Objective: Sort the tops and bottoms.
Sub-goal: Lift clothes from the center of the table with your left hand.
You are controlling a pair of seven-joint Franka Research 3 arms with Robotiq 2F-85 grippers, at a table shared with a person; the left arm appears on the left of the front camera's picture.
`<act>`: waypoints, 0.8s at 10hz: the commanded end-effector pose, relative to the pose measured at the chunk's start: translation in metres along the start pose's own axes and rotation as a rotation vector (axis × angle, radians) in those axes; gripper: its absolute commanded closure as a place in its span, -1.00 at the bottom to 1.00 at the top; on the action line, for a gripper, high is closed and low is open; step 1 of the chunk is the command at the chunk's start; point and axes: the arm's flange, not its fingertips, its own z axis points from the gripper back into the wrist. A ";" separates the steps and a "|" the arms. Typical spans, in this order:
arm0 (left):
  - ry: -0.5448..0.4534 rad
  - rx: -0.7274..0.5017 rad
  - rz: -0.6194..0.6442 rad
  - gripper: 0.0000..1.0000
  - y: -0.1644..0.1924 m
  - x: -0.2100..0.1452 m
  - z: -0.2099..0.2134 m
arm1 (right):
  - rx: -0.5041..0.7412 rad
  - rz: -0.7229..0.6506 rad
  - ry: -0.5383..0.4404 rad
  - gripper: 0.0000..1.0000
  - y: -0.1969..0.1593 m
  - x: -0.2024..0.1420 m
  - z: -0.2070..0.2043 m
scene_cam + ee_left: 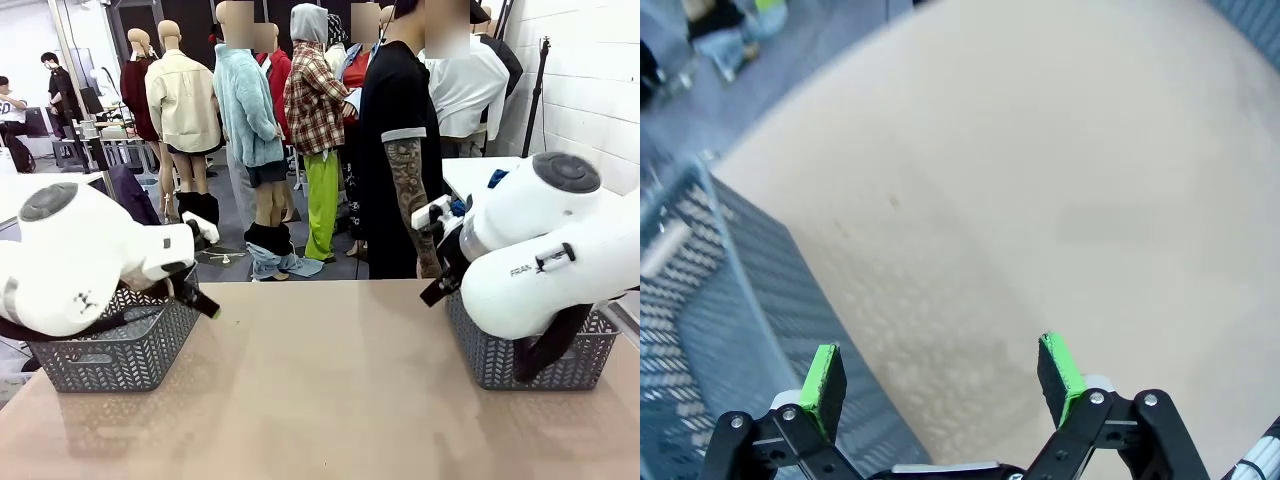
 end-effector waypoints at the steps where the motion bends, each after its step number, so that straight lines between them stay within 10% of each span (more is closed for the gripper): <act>1: -0.139 0.105 -0.035 -1.00 -0.002 -0.013 0.057 | -0.110 -0.032 -0.073 -1.00 0.005 -0.010 0.031; 8: -0.107 0.156 0.357 -1.00 0.182 -0.121 0.177 | -0.364 -0.490 -0.248 -1.00 -0.089 -0.132 0.121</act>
